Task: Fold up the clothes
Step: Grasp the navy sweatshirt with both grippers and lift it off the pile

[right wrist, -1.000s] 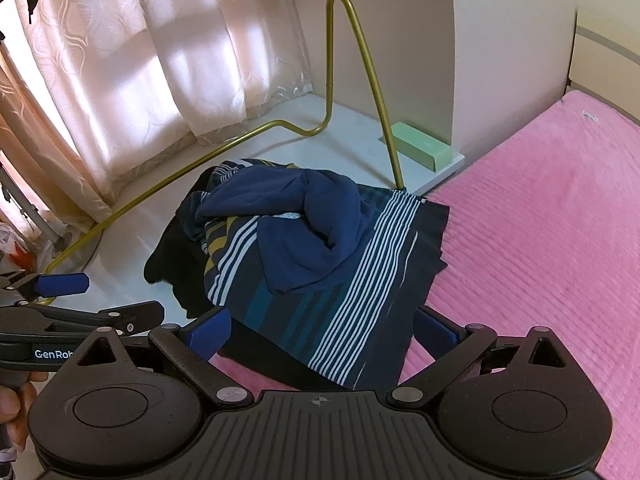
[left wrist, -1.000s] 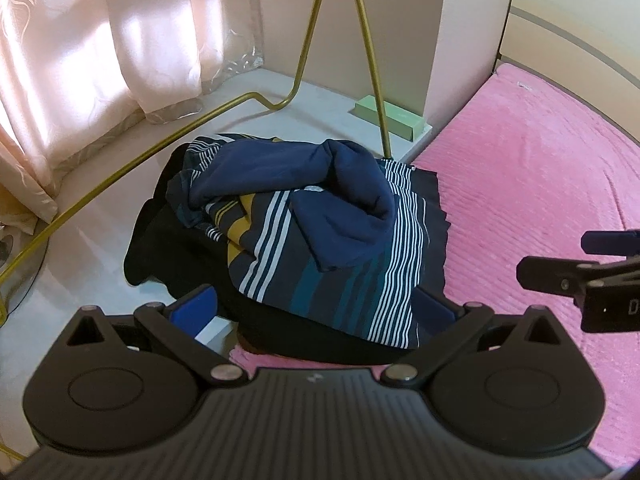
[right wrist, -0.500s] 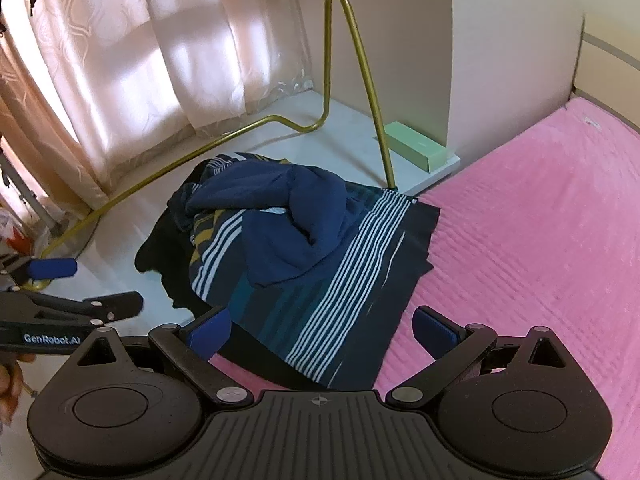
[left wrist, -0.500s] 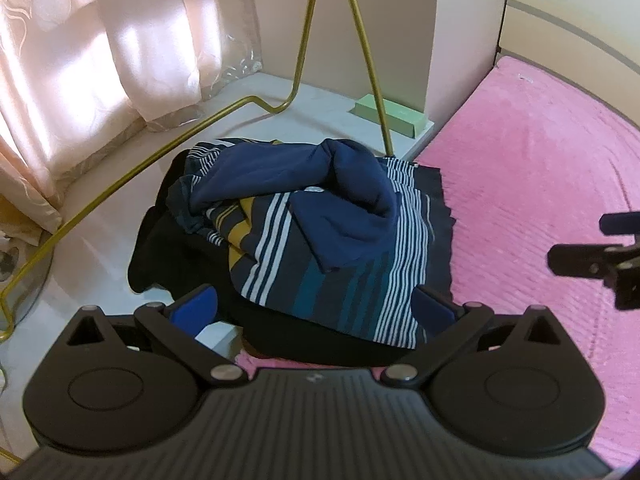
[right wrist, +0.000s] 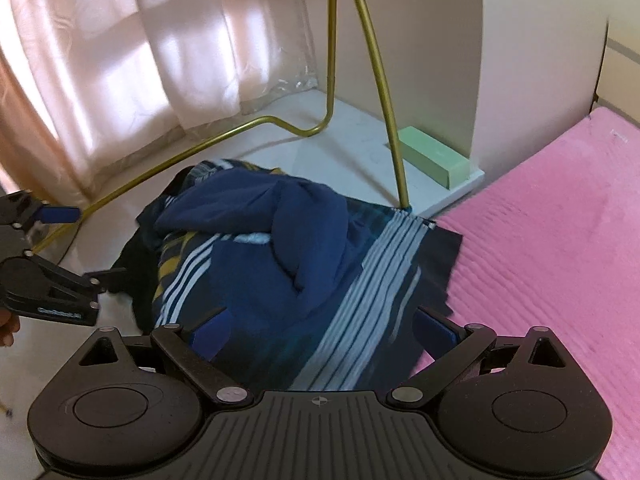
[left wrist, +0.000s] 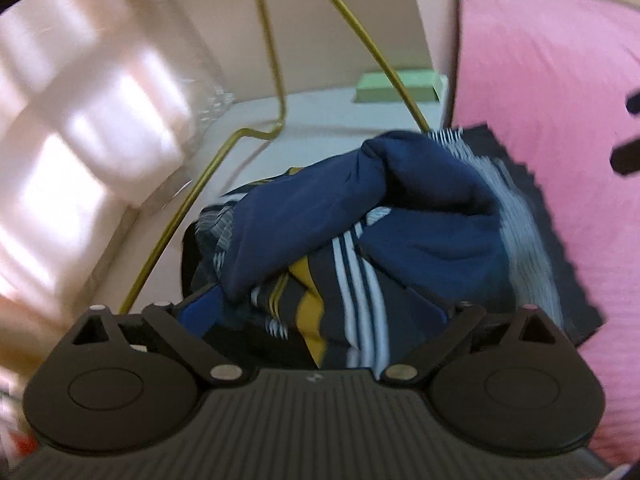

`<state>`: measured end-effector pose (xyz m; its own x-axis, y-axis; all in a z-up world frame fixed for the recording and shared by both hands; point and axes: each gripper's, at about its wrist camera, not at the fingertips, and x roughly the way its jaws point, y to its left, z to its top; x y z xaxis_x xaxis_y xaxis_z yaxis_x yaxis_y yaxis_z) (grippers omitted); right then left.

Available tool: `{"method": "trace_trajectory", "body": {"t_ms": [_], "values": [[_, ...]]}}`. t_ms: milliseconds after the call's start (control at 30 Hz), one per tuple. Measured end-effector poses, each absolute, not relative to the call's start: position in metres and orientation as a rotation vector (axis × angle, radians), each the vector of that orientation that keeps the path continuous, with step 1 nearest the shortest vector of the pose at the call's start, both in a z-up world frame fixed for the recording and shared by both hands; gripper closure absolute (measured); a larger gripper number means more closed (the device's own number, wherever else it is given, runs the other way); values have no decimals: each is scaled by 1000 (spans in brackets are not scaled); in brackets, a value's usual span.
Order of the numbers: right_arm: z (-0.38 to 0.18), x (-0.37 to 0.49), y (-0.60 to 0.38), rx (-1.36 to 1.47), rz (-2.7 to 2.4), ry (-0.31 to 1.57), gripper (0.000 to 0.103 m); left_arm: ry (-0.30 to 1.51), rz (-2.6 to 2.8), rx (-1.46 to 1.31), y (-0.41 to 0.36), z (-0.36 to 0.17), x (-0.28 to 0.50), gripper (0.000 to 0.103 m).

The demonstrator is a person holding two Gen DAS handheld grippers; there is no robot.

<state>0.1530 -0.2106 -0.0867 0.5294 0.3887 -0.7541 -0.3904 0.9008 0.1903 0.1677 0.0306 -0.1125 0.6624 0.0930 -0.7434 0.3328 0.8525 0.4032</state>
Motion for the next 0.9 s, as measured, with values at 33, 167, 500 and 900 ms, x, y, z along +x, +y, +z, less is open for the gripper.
{"method": "trace_trajectory", "body": {"t_ms": [33,167,500,900], "values": [[-95,164,-206,9,467,902,4,847,-163,580,32,-123,185,11],[-134,205,-185,42,479,908,13,852,-245,686,31,-160,240,21],[-215,259,-150,65,487,987,27,889,-428,878,27,-222,306,59],[-131,211,-216,122,374,847,86,742,-446,803,25,-137,285,93]]}}
